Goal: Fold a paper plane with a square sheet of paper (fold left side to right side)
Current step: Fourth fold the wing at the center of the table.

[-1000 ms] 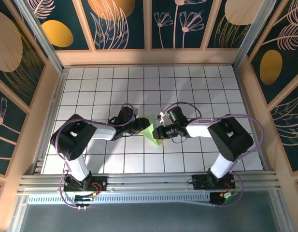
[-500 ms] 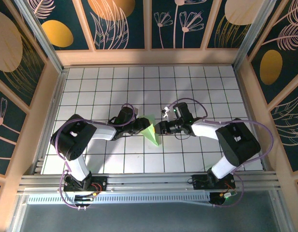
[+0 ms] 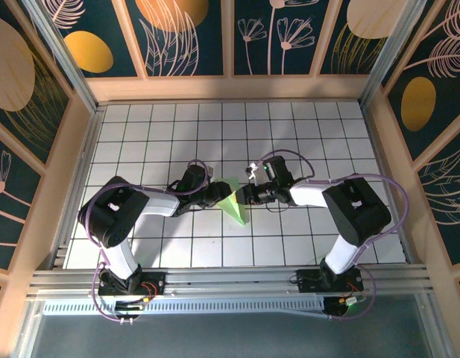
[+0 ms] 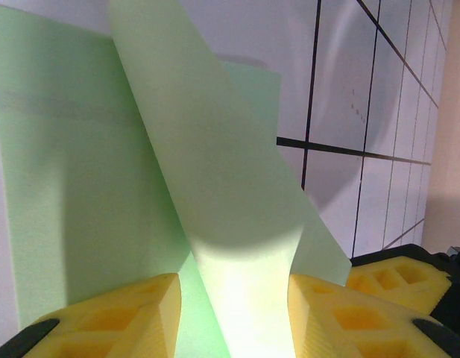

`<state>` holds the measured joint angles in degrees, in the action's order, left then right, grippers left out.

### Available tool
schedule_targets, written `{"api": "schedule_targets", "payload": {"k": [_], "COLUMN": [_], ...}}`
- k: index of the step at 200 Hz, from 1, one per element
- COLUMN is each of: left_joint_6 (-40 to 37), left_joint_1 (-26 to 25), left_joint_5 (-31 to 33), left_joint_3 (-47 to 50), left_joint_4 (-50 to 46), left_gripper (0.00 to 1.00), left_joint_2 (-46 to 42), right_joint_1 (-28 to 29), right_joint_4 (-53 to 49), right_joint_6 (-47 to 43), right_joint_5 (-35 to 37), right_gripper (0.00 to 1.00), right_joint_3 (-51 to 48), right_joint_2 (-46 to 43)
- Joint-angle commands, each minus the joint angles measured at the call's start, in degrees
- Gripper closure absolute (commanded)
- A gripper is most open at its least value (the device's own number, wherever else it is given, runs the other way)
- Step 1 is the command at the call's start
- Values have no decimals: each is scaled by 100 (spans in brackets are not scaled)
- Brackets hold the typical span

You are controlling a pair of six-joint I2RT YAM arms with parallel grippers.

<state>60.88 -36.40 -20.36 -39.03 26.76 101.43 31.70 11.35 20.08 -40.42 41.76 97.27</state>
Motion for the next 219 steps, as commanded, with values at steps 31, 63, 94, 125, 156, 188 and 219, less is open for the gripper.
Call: {"api": "schedule_targets", "payload": {"k": [31, 63, 94, 125, 156, 188, 219], "left_joint_6": [-112, -105, -112, -112, -105, -107, -98], "left_joint_1": [-4, -6, -3, 1, -1, -1, 2], "left_joint_5": [277, 283, 287, 287, 296, 296, 296], "left_joint_3": [80, 91, 84, 95, 114, 124, 134], "left_joint_4": [-461, -475, -479, -491, -497, -496, -475], "left_gripper": [58, 58, 58, 58, 58, 58, 58], "left_joint_2": [139, 140, 139, 132, 114, 109, 114], "right_joint_1": [2, -5, 1, 0, -3, 1, -1], "right_joint_4": [117, 65, -57, -172, -281, -308, -336], "right_joint_6": [19, -12, -73, -134, -166, -179, -196], "right_joint_5": [17, 89, 228, 392, 560, 614, 641], "right_gripper": [70, 75, 87, 96, 98, 98, 98], "right_joint_3": [131, 140, 157, 164, 179, 200, 210], "right_joint_2": [202, 214, 262, 281, 311, 332, 354]}}
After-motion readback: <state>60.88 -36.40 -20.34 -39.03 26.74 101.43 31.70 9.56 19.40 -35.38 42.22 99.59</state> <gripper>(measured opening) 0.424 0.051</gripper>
